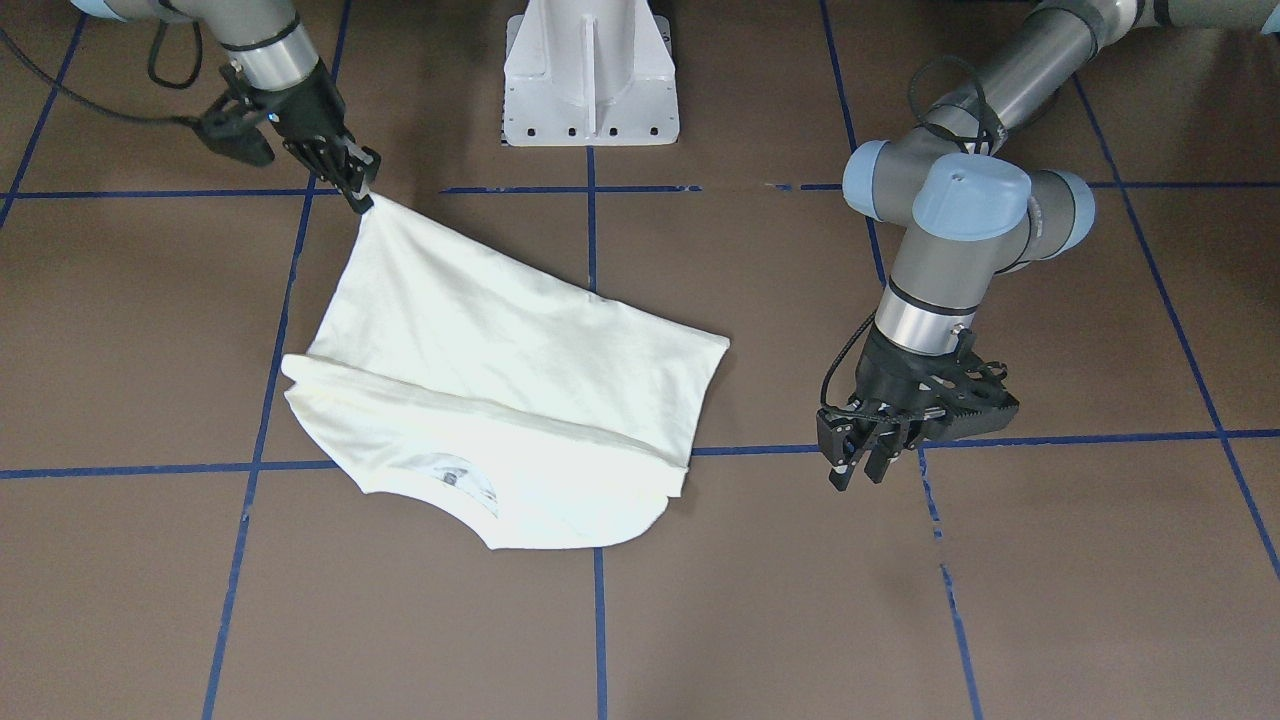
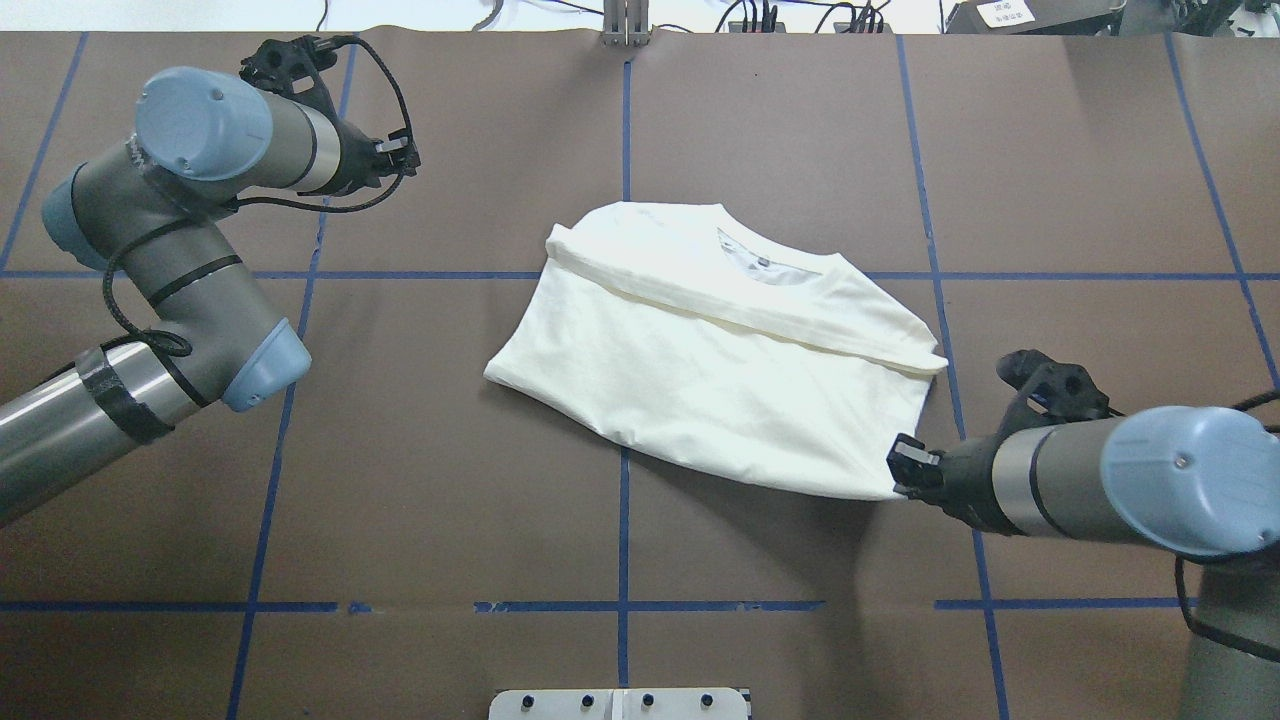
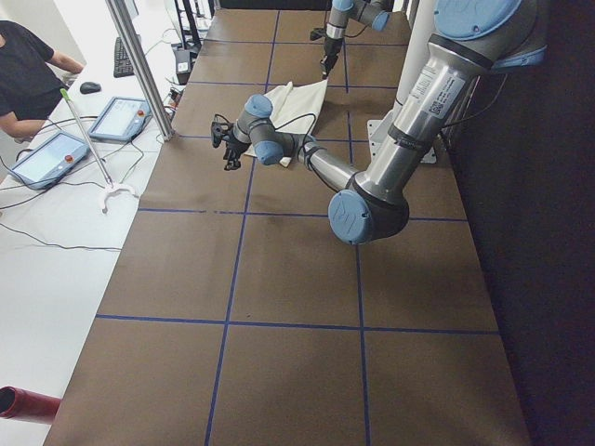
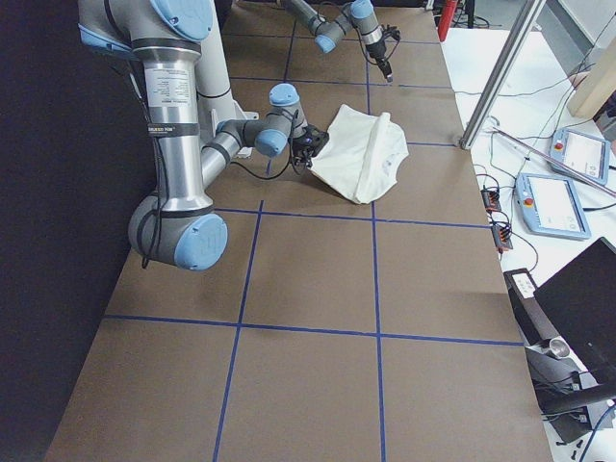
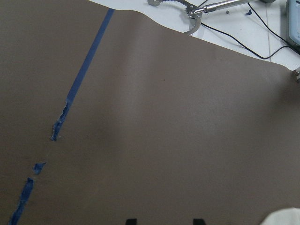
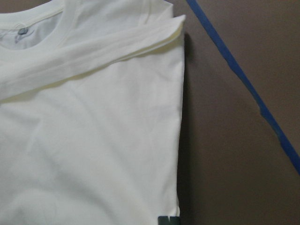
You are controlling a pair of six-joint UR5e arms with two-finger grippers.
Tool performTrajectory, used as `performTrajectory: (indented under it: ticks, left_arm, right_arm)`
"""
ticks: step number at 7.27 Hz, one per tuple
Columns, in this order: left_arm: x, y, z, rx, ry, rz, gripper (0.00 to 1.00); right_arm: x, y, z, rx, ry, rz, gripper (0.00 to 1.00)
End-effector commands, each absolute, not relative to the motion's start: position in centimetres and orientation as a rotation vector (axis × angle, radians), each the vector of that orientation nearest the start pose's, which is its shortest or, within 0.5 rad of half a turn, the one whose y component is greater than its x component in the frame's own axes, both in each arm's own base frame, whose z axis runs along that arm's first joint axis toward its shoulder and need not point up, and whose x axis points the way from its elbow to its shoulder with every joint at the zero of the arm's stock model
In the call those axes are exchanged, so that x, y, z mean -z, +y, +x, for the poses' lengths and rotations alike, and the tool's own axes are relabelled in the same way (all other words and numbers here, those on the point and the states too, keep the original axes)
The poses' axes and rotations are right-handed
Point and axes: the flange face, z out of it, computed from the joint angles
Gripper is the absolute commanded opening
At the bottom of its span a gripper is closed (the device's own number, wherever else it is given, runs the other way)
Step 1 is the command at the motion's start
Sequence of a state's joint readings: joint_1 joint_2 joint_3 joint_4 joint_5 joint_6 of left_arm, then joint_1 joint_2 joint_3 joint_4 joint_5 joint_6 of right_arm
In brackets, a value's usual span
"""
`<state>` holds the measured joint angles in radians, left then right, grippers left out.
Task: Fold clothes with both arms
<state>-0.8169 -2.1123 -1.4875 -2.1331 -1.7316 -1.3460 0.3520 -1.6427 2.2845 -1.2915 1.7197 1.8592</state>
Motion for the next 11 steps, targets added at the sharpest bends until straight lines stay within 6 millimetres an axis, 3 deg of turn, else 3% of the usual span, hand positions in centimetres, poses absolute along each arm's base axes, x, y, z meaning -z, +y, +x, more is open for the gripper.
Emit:
performTrajectory:
  ticks: [1,2,3,4,5,6,7,8,11]
  left_arm:
    - [-28.3,-57.6,39.6,0.428,1.061,0.336,0.54]
    - [-26.7,-55.8,39.9,0.392,1.134,0.237,0.54]
    - [-25.4,-54.3,40.6,0.400,1.171,0.193,0.54]
    - [-24.3,-51.3,43.0,0.397,1.207,0.115,0.54]
    - [-24.4,-47.7,45.1,0.434,1.221,0.018,0.54]
    - [-24.8,-43.8,47.8,0.449,1.219,-0.064,0.54]
    - [-26.0,-40.6,51.5,0.450,1.188,-0.088,0.54]
    - [-26.7,-39.0,53.6,0.444,1.155,-0.082,0.54]
    - [-27.2,-39.0,55.1,0.444,1.125,-0.091,0.53]
  right_arm:
    - [-34.0,-16.9,-36.3,-0.319,-0.874,-0.249,0.00]
    - [-33.6,-14.0,-37.2,-0.244,-0.869,-0.298,0.78]
    - [-33.6,-13.9,-37.2,-0.243,-0.868,-0.299,1.00]
    - [-33.0,-15.2,-36.5,-0.275,-0.886,-0.284,1.00]
    - [-32.5,-17.3,-35.5,-0.339,-0.910,-0.224,1.00]
    - [-32.2,-21.3,-33.3,-0.452,-0.936,-0.142,1.00]
    - [-32.7,-23.7,-32.3,-0.519,-0.932,-0.094,1.00]
    - [-33.0,-24.9,-31.8,-0.551,-0.929,-0.064,1.00]
    - [-33.1,-25.0,-31.7,-0.556,-0.926,-0.061,1.00]
